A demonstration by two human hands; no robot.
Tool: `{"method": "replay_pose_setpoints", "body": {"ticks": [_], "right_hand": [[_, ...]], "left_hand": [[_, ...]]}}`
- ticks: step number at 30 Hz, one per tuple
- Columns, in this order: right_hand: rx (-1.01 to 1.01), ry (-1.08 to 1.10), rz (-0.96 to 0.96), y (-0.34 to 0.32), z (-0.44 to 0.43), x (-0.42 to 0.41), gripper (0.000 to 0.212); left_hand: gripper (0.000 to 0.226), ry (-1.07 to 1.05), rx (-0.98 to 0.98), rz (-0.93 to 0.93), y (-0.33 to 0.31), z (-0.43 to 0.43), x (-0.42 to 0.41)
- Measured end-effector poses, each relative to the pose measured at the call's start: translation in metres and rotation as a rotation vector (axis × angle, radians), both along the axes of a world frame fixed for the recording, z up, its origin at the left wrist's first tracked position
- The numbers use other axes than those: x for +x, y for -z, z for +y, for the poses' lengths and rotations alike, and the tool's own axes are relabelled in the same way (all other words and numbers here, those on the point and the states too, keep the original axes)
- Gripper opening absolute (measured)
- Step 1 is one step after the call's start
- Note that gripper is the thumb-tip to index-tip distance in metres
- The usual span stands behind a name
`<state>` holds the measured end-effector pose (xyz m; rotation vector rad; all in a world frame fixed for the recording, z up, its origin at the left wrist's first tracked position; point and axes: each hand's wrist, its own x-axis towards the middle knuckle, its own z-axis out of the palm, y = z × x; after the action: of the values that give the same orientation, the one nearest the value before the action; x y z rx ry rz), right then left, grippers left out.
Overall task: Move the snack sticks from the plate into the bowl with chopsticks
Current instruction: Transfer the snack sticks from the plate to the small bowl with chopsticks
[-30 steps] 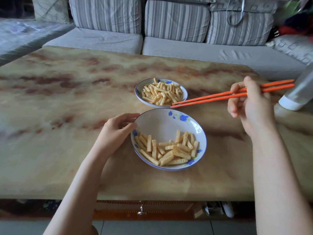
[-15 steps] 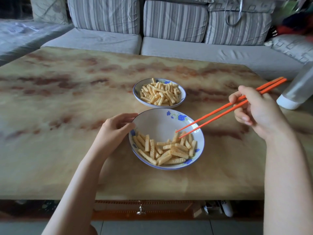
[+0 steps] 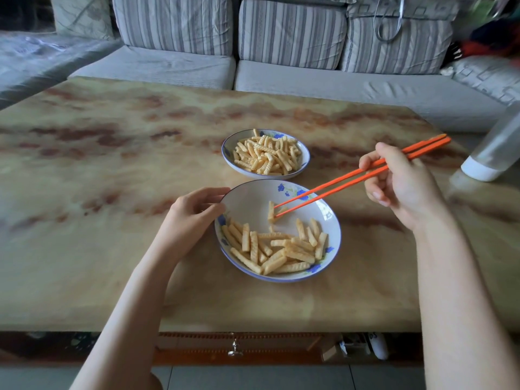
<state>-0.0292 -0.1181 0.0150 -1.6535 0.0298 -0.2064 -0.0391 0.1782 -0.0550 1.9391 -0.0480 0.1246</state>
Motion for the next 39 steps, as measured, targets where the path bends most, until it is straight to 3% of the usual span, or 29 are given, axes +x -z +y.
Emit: {"method": "replay_pose_setpoints", "body": {"ticks": [21,39], "right_hand": [[0.018,0.041,-0.018,0.012,0.021,0.01,0.043],[0.365,0.346,-0.201,0.011,0.027,0.017,0.039]], "left_hand": [[0.033,0.022,-0.007,0.022,-0.002,0.0,0.0],[0.032,0.02,0.0,0.016,-0.002,0.0,0.0]]}}
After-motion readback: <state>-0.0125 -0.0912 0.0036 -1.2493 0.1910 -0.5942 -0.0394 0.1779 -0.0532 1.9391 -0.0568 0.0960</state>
